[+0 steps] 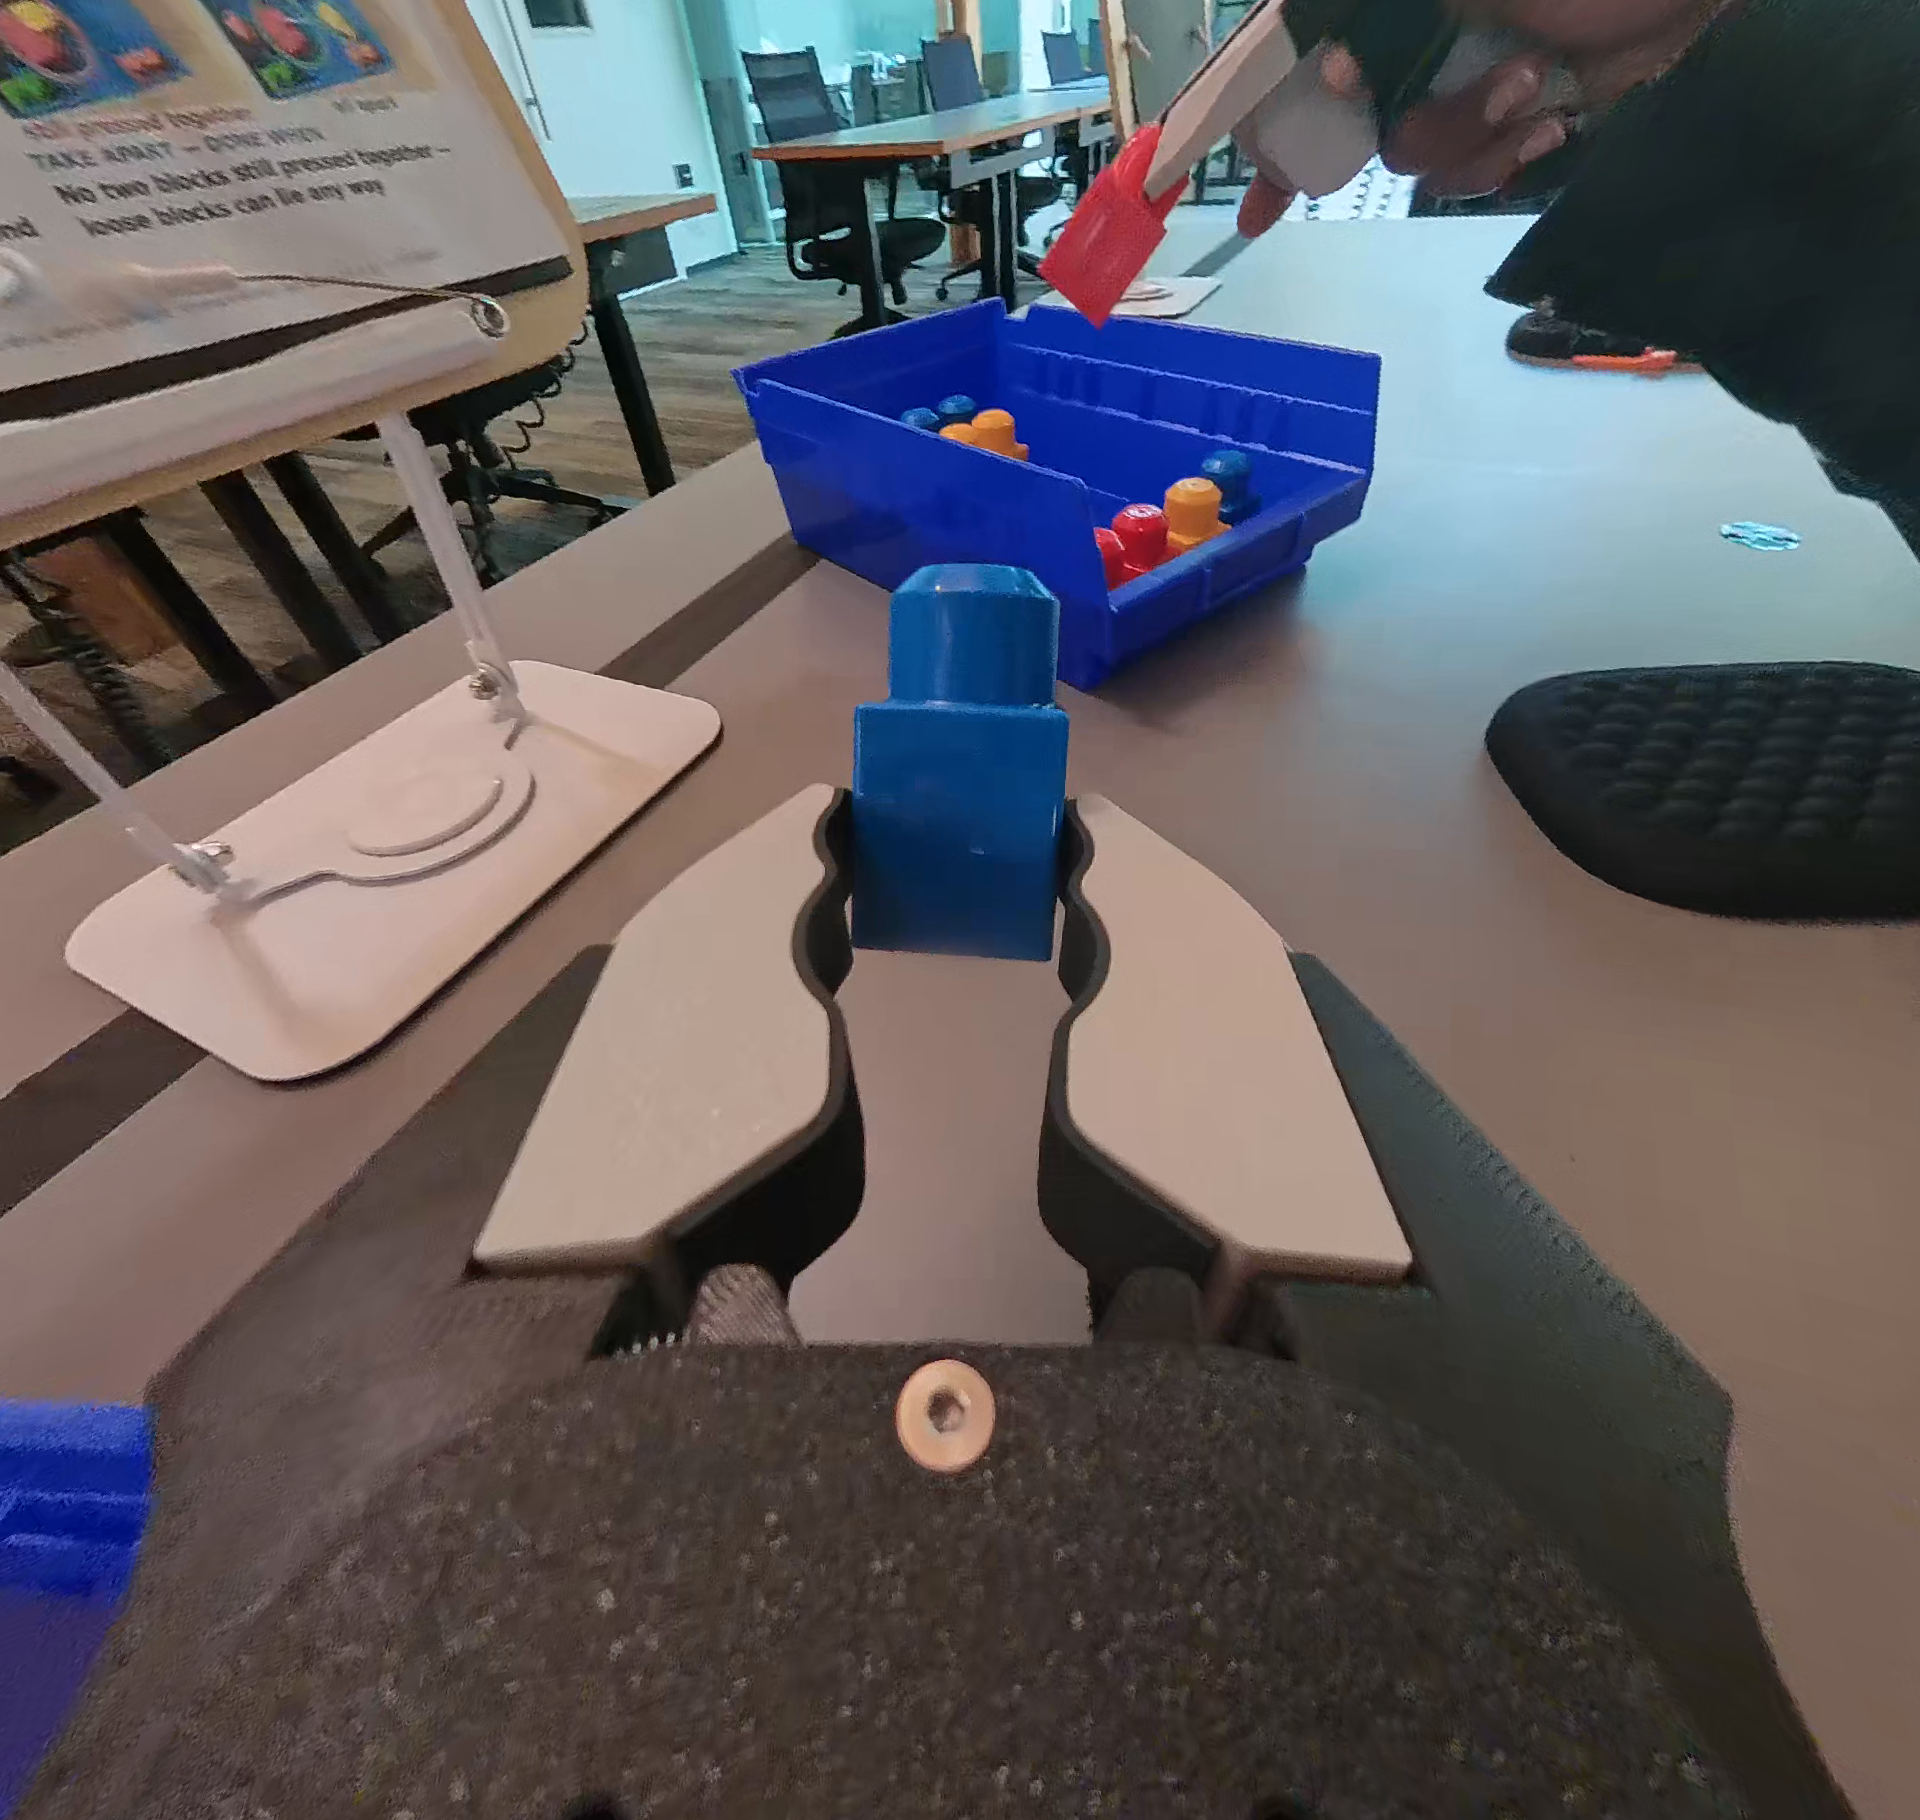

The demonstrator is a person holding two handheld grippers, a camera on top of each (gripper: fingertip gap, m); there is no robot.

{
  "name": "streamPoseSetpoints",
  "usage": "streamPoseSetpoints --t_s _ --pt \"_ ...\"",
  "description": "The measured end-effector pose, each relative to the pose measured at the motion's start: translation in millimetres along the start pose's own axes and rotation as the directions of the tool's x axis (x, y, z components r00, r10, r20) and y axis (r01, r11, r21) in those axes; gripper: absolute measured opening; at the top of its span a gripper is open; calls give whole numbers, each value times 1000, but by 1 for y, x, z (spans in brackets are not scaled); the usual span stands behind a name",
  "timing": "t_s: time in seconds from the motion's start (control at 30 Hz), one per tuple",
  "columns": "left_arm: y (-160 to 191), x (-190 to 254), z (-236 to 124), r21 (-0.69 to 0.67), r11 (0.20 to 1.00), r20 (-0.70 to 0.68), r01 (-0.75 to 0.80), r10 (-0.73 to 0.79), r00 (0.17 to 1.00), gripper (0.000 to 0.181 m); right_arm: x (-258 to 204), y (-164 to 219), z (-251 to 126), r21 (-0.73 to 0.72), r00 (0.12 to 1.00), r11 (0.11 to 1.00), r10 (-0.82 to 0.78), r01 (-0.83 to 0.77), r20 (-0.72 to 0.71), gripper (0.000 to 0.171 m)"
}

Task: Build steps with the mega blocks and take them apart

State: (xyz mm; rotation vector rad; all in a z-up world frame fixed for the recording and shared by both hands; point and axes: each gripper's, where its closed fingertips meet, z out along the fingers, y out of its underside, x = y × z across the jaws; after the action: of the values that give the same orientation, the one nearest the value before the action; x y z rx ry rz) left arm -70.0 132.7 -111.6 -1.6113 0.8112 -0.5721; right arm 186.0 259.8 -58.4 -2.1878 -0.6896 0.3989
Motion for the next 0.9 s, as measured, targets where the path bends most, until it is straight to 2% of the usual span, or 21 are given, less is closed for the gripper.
streamPoseSetpoints --t_s 0.13,0.3,0.53,0.9 --pt "-3 -2 -1 9 1000 22 7 -7 1000 37 51 14 15 -196 990 977 60 -85 -128 28" --pt "-6 -7 -2 26 999 61 21 -22 998 37 89 46 32 -376 957 893 167 -248 -236 28" --pt "-5 -20 -5 64 995 122 75 -82 989 37 92 92 55 -444 895 796 260 -411 -361 28" --pt "4 -20 -2 52 994 126 100 -105 986 37 62 98 67 -444 865 779 239 -442 -440 28"
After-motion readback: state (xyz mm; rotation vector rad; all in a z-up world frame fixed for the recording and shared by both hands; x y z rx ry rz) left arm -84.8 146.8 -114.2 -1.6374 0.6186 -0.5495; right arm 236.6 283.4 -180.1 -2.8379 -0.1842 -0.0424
